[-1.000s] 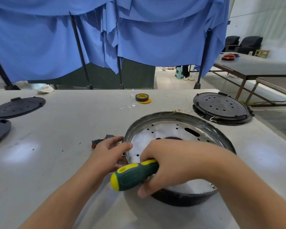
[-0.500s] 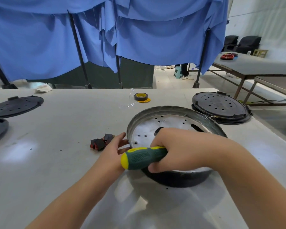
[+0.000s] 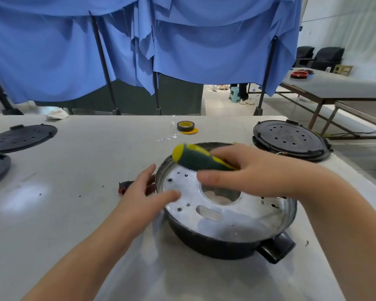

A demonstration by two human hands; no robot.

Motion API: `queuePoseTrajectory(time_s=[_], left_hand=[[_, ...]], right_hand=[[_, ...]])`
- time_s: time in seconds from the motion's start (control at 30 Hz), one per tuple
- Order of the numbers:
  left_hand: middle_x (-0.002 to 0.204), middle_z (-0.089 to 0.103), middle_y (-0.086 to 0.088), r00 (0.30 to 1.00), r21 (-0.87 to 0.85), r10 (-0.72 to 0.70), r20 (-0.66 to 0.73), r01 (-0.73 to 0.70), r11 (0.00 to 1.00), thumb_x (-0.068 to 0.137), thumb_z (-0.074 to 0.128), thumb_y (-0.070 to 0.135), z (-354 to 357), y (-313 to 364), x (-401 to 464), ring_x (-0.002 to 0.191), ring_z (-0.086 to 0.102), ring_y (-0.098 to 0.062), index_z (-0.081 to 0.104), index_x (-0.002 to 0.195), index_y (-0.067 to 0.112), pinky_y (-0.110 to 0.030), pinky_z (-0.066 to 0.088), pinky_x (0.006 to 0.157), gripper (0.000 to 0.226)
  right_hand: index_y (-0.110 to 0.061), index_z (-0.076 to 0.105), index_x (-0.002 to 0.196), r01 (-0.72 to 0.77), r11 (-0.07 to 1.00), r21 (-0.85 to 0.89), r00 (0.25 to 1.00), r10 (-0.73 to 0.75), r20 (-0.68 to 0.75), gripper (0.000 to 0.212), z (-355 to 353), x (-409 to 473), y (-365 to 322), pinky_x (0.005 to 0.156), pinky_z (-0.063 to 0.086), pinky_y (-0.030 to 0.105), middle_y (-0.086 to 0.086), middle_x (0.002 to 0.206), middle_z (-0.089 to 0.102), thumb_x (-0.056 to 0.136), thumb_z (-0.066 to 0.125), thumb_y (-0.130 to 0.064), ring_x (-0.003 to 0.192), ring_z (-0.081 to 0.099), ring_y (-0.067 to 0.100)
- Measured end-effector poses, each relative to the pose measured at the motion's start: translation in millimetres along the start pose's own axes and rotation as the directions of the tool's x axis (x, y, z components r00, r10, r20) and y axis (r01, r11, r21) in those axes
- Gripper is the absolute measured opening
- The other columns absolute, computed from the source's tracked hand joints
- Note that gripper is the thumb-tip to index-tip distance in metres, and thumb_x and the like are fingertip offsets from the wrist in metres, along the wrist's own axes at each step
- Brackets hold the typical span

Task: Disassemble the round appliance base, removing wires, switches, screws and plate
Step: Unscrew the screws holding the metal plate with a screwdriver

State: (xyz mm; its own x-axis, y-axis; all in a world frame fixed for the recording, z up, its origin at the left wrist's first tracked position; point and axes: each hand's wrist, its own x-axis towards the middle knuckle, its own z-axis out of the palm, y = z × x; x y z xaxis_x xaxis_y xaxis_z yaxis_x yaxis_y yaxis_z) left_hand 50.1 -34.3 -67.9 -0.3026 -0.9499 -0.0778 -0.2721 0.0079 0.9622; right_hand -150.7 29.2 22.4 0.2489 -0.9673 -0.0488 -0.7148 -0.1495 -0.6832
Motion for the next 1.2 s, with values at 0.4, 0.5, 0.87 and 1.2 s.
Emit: queuePoseTrajectory(time_s=[0.4, 0.5, 0.87, 1.2], left_hand=[[0.142, 0.043, 0.014, 0.975, 0.035, 0.214, -0.055, -0.213, 0.977, 0.080, 0.036, -0.013, 25.5, -5.0, -12.0, 0.134, 0.036, -0.005, 0.037, 0.141, 0.032, -0.040, 0.030, 0.114, 0.076], [0.135, 0.050, 0.008, 0.974, 0.031, 0.207, -0.087, -0.205, 0.978, 0.080, 0.037, -0.013, 24.9, -6.5, -10.4, 0.129, 0.043, -0.011, 0.048, 0.130, 0.032, -0.044, 0.035, 0.110, 0.068], [0.112, 0.054, 0.019, 0.953, 0.092, 0.259, -0.160, -0.247, 0.965, 0.077, 0.037, -0.015, 27.4, -7.4, -8.3, 0.111, 0.051, -0.008, 0.060, 0.104, 0.029, -0.036, 0.044, 0.094, 0.057], [0.107, 0.048, 0.029, 0.950, 0.099, 0.269, -0.161, -0.255, 0.962, 0.079, 0.038, -0.014, 27.9, -9.9, -5.8, 0.105, 0.044, 0.012, 0.059, 0.102, 0.031, -0.021, 0.038, 0.086, 0.055]], right_hand=[[-0.010, 0.059, 0.102, 0.258, 0.616, 0.744, 0.946, -0.005, -0.324, 0.015, -11.1, 3.4, -5.5, 0.081, 0.058, 0.042, 0.004, 0.072, 0.068, 0.093, 0.049, -0.016, 0.075, 0.071, 0.027], [-0.008, 0.058, 0.101, 0.262, 0.593, 0.761, 0.948, -0.012, -0.317, 0.015, -8.5, 3.5, -6.1, 0.080, 0.059, 0.043, 0.006, 0.072, 0.067, 0.091, 0.050, -0.016, 0.074, 0.071, 0.028], [-0.009, 0.055, 0.104, 0.225, 0.636, 0.738, 0.971, -0.078, -0.228, 0.035, 7.3, 11.0, -5.4, 0.087, 0.055, 0.047, 0.005, 0.075, 0.067, 0.076, 0.054, -0.029, 0.082, 0.071, 0.030], [-0.010, 0.054, 0.106, 0.209, 0.691, 0.691, 0.977, -0.113, -0.183, 0.023, 7.4, 7.4, -5.2, 0.089, 0.055, 0.045, 0.003, 0.079, 0.068, 0.087, 0.050, -0.022, 0.090, 0.070, 0.028]])
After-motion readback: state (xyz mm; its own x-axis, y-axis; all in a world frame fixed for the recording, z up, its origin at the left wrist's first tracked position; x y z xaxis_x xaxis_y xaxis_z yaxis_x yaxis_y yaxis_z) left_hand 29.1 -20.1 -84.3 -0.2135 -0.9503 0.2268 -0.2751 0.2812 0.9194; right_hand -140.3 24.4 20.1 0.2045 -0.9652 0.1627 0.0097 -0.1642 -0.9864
